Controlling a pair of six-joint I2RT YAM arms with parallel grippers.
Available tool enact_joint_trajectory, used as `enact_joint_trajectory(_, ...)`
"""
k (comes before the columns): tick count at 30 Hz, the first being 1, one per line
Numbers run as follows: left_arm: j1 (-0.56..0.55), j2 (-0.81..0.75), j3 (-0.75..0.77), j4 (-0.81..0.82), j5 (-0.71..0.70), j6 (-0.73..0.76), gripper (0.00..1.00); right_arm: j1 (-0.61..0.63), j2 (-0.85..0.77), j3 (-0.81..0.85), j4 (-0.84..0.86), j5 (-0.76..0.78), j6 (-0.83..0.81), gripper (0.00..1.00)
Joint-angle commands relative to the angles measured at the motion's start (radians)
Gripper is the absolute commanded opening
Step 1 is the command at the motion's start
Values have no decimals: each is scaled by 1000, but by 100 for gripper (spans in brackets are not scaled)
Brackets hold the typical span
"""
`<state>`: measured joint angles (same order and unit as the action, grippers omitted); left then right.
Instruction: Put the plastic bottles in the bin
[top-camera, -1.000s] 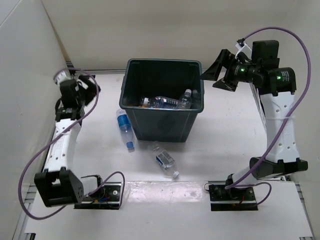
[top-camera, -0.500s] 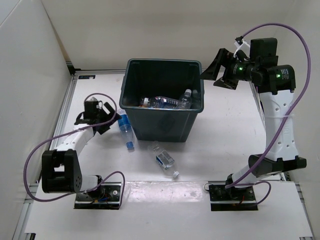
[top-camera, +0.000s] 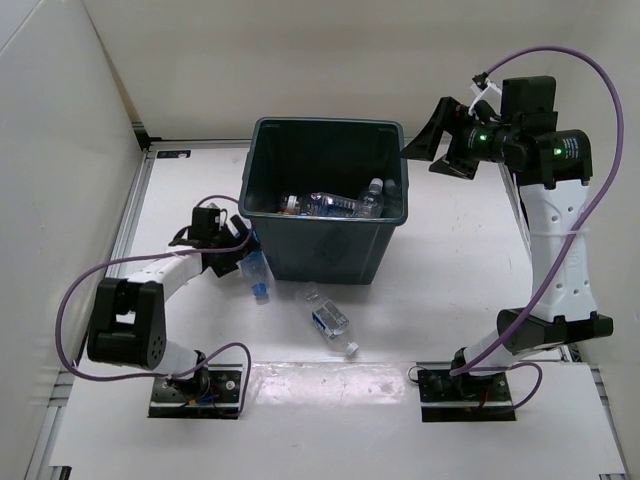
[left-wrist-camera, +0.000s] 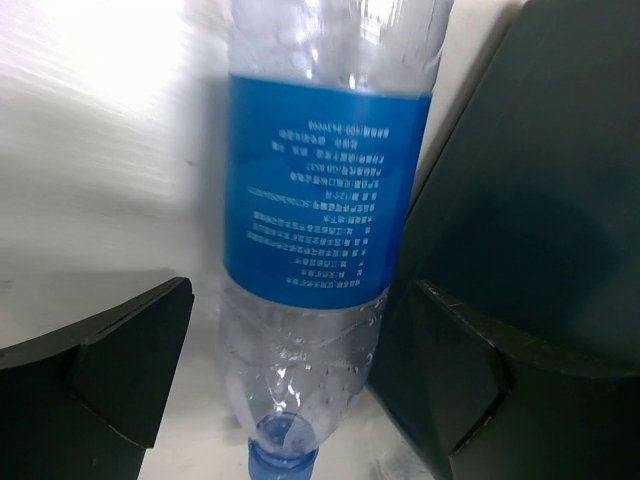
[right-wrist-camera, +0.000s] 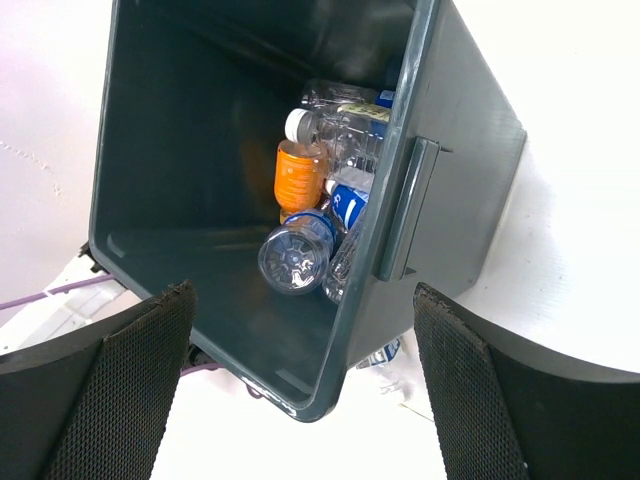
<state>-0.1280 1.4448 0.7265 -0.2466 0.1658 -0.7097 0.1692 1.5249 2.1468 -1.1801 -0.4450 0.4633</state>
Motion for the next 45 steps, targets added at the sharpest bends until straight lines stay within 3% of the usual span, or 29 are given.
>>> enact_joint_trajectory(1,-38,22,22,21,4,-19,100,-11,-8,9,4,-14,-5,90)
enact_joint_trajectory(6,-47,26,24,32,8,-22,93,-5,-17,-1,7,-12,-2,90)
enact_joint_trajectory(9,-47,12,50,9,-11,22,80,-17,-19,-4,7,-11,3,90)
enact_joint_trajectory(14,-24,-58,154,-71,-115,145,47,-10,-19,-4,5,-11,1,90)
enact_joint_trajectory(20,111,-175,312,-117,-163,168,44,6,-9,1,7,-12,-2,90)
enact_joint_trajectory(27,151,-164,646,-126,-302,375,45,18,-14,-8,7,-18,-2,90)
enact_joint_trajectory(29,151,-161,752,-100,-287,372,45,15,-19,-16,7,-20,3,90)
enact_joint_trajectory(32,146,-147,852,-36,-125,305,45,12,-25,-28,8,-21,6,90)
enact_joint_trajectory(34,90,-121,936,-8,-50,233,48,7,-25,-34,10,-26,8,90)
enact_joint_trajectory(39,-134,-84,1074,-40,32,383,57,-8,-14,-47,5,-52,17,90)
enact_joint_trajectory(40,-232,-84,1074,-65,23,448,63,-10,-11,-50,7,-66,18,90)
enact_joint_trajectory(42,-301,-103,1032,-88,12,487,77,-29,-8,-59,7,-90,24,90)
enact_joint_trajectory(43,-335,-133,1016,-86,-24,525,100,-34,-11,-65,8,-98,23,90)
enact_joint_trajectory(45,-360,-156,981,-86,-118,587,100,-56,-19,-73,2,-104,20,90)
